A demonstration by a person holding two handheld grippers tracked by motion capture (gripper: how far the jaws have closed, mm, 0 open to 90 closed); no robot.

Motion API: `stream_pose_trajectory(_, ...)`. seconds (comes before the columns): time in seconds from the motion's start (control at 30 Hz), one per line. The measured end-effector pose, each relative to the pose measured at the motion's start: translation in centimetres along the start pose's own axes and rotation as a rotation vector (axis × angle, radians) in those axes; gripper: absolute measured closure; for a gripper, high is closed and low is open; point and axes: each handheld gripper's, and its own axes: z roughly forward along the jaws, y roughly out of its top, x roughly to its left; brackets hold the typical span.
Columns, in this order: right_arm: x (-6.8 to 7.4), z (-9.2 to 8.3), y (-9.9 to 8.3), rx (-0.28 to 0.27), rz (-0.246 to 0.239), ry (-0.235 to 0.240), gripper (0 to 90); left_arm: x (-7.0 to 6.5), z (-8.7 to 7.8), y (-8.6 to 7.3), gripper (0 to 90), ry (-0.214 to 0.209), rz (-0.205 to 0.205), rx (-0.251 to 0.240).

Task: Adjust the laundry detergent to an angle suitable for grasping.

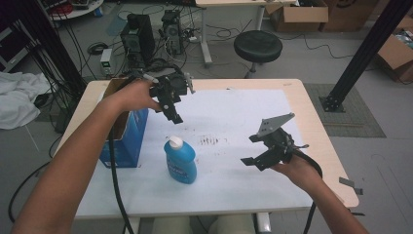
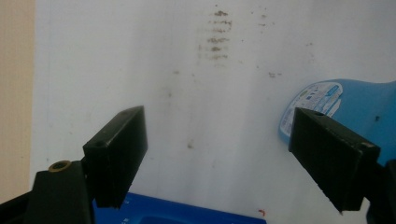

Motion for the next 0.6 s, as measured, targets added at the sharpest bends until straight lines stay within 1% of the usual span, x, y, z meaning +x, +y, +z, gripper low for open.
stream_pose_trajectory(0.23,1.1,1.1,-0.3,-0.061,0.02,-0.026,16.4,0.0,0.2,0.1,20.2,0.0,0.004,0.001)
stream_pose_trajectory(0.3,1.3,1.4,-0.4,-0.084,0.032,-0.027,16.4,0.0,0.2,0.1,20.2,0.0,0.003,0.0)
stream_pose_trajectory(0.47,1.7,2.2,-0.8,-0.16,0.057,-0.052,15.7,0.0,0.2,0.1,20.2,0.0,0.003,0.0)
stream_pose_trajectory(0.5,1.7,2.2,-0.8,-0.16,0.057,-0.052,15.7,0.0,0.2,0.1,20.2,0.0,0.003,0.0)
stream_pose_trajectory(0.53,2.0,2.6,-0.9,-0.186,0.064,-0.05,15.3,0.1,0.3,0.1,20.2,-0.001,0.003,0.001)
stream_pose_trajectory(0.6,2.3,3.0,-1.1,-0.206,0.07,-0.055,15.1,0.1,0.3,0.2,20.2,-0.003,0.004,0.0)
